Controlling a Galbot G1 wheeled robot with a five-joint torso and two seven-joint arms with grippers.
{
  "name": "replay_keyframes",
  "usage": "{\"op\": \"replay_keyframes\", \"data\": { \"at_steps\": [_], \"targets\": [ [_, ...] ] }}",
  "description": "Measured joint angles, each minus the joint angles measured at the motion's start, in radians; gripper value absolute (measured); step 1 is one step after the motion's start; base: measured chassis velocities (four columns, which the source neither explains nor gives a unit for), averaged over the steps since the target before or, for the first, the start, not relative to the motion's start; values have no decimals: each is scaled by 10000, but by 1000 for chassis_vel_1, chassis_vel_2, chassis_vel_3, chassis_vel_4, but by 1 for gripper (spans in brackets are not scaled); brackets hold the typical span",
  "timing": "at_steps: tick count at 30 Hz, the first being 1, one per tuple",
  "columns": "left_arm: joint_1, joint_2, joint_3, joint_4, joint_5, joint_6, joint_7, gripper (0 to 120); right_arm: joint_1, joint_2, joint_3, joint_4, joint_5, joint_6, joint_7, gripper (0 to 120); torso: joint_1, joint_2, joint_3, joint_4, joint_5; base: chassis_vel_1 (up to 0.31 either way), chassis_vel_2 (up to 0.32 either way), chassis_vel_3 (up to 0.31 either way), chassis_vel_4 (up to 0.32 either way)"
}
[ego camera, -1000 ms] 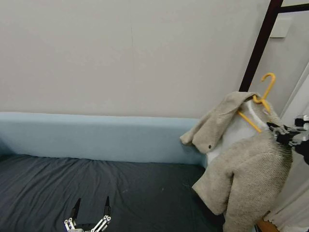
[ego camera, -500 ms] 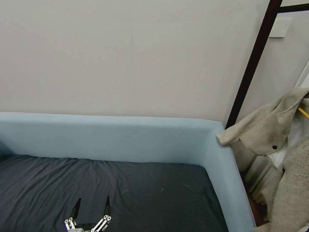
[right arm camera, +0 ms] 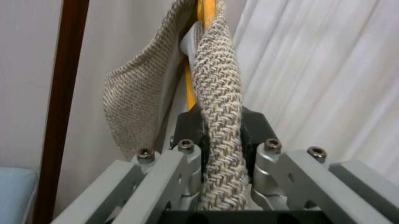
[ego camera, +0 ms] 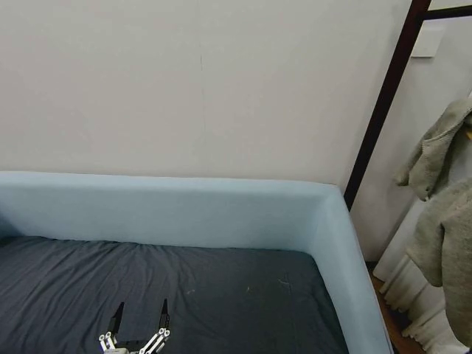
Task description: Pick up the clothes from the sofa and hang them on the clothes hanger.
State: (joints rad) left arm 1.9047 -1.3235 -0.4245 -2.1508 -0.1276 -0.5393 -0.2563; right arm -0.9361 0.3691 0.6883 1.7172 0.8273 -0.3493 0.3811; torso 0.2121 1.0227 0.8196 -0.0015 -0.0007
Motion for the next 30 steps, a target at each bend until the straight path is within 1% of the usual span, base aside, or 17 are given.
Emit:
{"op": "replay_keyframes", "data": {
  "at_steps": [1, 3, 4, 6, 9, 10, 12, 15, 16, 18, 19, 21, 23, 24, 26, 27, 30],
  "targets": [
    [0, 0, -1, 0, 0, 0, 0, 100, 796, 107, -653, -305, -113, 119, -117, 10, 0, 0, 1, 1, 6, 0, 0, 0, 0],
    [2, 0, -3, 0, 0, 0, -3, 100, 2331, 383, -1869, -882, -387, 359, -302, 10, 1, 0, 2, 4, 2, 0, 0, 0, 0],
    [2, 0, -3, 0, 0, 0, -3, 100, 2331, 383, -1869, -882, -387, 359, -302, 10, 1, 0, 2, 4, 2, 0, 0, 0, 0],
    [2, 0, -1, 1, 0, 1, -1, 100, 3432, 715, -2851, -1286, -626, 557, -364, 10, 0, 0, 0, 6, -9, 0, 0, 0, 0],
    [1, 0, -2, 1, 0, 1, -2, 100, 4488, 1166, -3840, -1549, -918, 587, -369, 10, 1, -1, 2, 6, 5, 0, 0, 0, 0],
    [1, 0, -2, 1, 0, 1, -2, 100, 4488, 1166, -3840, -1549, -918, 587, -369, 10, 1, -1, 2, 6, 5, 0, 0, 0, 0],
    [2, 0, 0, 1, 0, 1, -1, 100, 4996, 1314, -4258, -1561, -1188, 571, -378, 10, 1, -2, 3, 5, 6, 0, 0, 0, 0],
    [1, 1, 0, 0, 0, 1, -1, 100, 5907, 1410, -4938, -1658, -1657, 550, -394, 10, 0, 0, 0, 1, -8, 0, 0, 0, 0],
    [1, 1, 0, 0, 0, 1, -1, 100, 5907, 1410, -4938, -1658, -1657, 550, -394, 10, 0, 0, 0, 1, -8, 0, 0, 0, 0],
    [2, 1, -1, 0, 0, 1, -2, 100, 6596, 1401, -5401, -1875, -1722, 491, -405, 10, 1, 0, 1, 3, -3, 0, 0, 0, 0],
    [2, 1, -1, 0, 0, 1, -2, 100, 6596, 1401, -5401, -1875, -1722, 491, -405, 10, 1, 0, 1, 3, -3, 0, 0, 0, 0],
    [1, 1, -1, 0, 0, 1, -3, 100, 7367, 1309, -5948, -2068, -1753, 416, -439, 10, 1, 0, 0, 2, -2, 0, 0, 0, 0],
    [2, 1, 0, 1, 0, 1, -2, 100, 7908, 1237, -6371, -2184, -1665, 329, -441, 10, 0, 0, -1, 0, -5, 0, 0, 0, 0],
    [2, 1, 0, 1, 0, 1, -2, 100, 7908, 1237, -6371, -2184, -1665, 329, -441, 10, 0, 0, -1, 0, -5, 0, 0, 0, 0],
    [2, 1, -1, 0, -1, 1, -2, 100, 8460, 1207, -6857, -2339, -1445, 163, -421, 10, 1, 0, 0, 0, -1, 0, 0, 0, 0],
    [2, 1, -1, 0, -1, 1, -2, 100, 8460, 1207, -6857, -2339, -1445, 163, -421, 10, 1, 0, 0, 0, -1, 0, 0, 0, 0],
    [1, 2, 0, 1, 0, 1, -2, 100, 9405, 1229, -7613, -2498, -892, -180, -275, 10, 1, 0, 0, 1, 1, 0, 0, 0, 0]
  ]
}}
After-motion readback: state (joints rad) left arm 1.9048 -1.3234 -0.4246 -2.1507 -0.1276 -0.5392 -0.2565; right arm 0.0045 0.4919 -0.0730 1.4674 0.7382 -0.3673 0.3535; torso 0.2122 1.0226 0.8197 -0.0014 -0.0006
